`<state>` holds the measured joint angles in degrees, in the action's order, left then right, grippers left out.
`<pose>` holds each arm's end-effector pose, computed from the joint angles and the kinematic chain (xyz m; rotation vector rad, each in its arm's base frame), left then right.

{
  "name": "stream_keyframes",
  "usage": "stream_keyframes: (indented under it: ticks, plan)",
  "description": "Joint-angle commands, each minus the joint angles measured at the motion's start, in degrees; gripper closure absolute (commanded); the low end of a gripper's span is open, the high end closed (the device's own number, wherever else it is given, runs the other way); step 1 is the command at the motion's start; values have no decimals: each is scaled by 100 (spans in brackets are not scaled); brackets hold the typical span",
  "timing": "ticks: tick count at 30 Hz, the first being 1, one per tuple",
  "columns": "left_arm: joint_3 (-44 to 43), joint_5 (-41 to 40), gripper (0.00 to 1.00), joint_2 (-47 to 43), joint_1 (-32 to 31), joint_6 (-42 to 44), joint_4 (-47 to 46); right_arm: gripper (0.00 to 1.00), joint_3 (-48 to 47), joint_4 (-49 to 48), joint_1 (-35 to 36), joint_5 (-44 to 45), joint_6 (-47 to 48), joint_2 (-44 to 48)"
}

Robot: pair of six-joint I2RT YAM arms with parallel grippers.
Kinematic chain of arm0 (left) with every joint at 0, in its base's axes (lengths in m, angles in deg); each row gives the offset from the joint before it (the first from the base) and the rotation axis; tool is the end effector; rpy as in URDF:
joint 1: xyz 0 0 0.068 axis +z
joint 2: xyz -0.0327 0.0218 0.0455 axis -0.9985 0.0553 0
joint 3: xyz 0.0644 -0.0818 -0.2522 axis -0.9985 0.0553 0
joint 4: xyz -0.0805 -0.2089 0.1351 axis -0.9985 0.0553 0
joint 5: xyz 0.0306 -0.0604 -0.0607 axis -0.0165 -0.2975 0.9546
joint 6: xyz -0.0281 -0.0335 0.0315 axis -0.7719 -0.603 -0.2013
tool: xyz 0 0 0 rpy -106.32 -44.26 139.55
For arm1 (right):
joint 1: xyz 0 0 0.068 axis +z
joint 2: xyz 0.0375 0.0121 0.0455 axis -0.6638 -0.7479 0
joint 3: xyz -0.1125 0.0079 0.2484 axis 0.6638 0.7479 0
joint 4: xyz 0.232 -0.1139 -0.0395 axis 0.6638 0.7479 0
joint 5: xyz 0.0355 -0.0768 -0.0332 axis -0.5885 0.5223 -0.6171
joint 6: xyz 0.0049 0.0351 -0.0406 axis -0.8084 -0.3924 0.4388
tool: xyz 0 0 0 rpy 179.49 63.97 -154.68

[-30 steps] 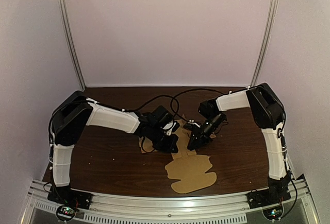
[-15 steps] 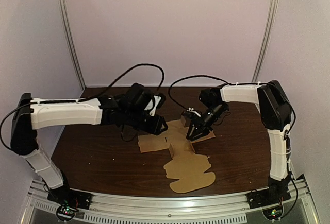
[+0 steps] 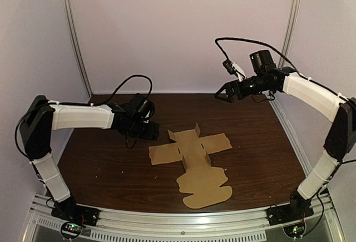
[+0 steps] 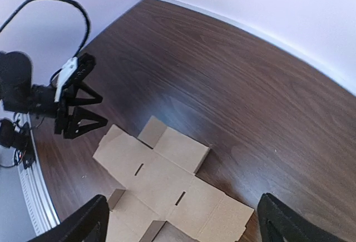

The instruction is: Fold the paper box

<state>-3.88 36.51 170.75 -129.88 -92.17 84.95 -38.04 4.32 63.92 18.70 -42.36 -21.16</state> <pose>0.2662 -0.2394 0.2031 0.1074 2.5232 -0.3179 0.3204 0.1550 0.3472 -0.8497 2.0743 0.9064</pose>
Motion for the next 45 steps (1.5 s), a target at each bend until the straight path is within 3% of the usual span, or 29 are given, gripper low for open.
stream_keyframes:
  ticks: [1,3,4,11,19,31,34,39,42,45]
  plan:
    - [-1128,582,31,833,7,-239,306,15,-1067,738,-116,637,-103,-1520]
    - [-1181,658,34,978,7,-496,332,33,-1868,1586,-139,591,-14,-2216]
    - [-1104,662,34,969,7,-638,293,37,-2090,1827,-144,530,-18,-2500]
    - [-31,967,38,248,-2,-1218,-192,38,-2799,2110,-103,292,-280,-3654]
    - [1090,607,38,-660,-11,-1524,-13,34,-3134,2210,213,99,-315,-4087]
    - [1720,494,39,-1106,-15,-1789,-30,50,-3751,2528,570,826,-999,-4850]
    - [1745,494,39,-1103,-26,-1828,-29,63,-3765,2451,588,787,-1153,-4881]
    - [1815,385,39,-1126,-68,-1954,-11,95,-3765,2353,589,660,-1361,-4797]
    - [1992,304,38,-1187,-113,-2129,-246,100,-3588,2199,589,631,-1461,-4546]
    - [2313,473,36,-1243,-149,-2161,-1188,100,-3324,2046,583,587,-1587,-4209]
